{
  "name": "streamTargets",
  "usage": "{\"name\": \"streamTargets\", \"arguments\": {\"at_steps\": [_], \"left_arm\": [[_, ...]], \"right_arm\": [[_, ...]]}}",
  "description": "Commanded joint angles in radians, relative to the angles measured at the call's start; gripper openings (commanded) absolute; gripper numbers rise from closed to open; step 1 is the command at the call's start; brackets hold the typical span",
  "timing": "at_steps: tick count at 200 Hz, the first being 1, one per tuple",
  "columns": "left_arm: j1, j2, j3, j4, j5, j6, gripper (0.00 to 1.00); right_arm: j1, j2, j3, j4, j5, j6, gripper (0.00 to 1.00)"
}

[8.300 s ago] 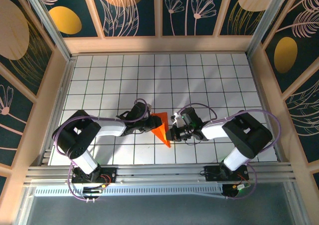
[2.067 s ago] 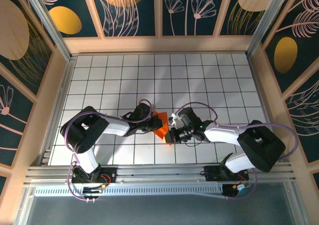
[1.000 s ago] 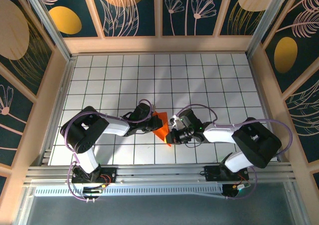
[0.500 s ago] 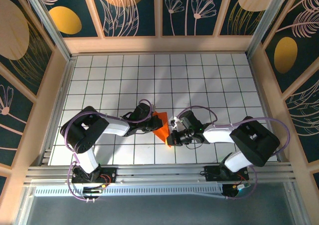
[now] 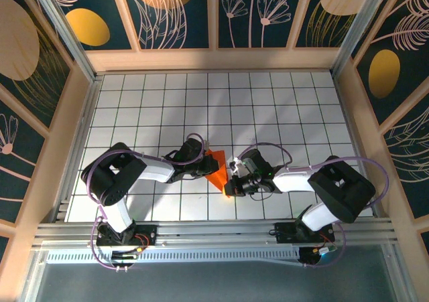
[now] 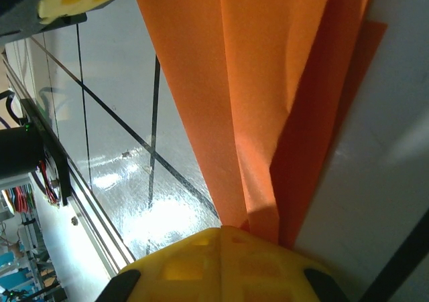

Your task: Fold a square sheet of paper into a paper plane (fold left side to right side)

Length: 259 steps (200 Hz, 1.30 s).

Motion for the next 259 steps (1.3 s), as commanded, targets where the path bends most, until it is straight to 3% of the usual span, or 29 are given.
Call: {"name": "streamTargets", "arguments": {"at_steps": [1, 61, 140, 259], "left_arm": [[-0.002, 0.022, -0.027, -0.091, -0.06, 0.027, 0.0], [-0.002, 0.021, -0.025, -0.094, -0.061, 0.029, 0.0], [-0.003, 0.017, -0.025, -0.099, -0.064, 0.03, 0.0], [-0.003, 0.024, -0.019, -0.1, -0.064, 0.031, 0.0]], "right_arm": [[0.01, 0.016, -0.017, 0.008, -0.002, -0.005, 0.0], [-0.015, -0.067, 0.017, -0.009, 0.001, -0.014, 0.0], [-0.023, 0.021, 0.066, -0.007, -0.002, -0.045, 0.0], [-0.002, 0.012, 0.002, 0.014, 0.0, -0.018, 0.0]]}}
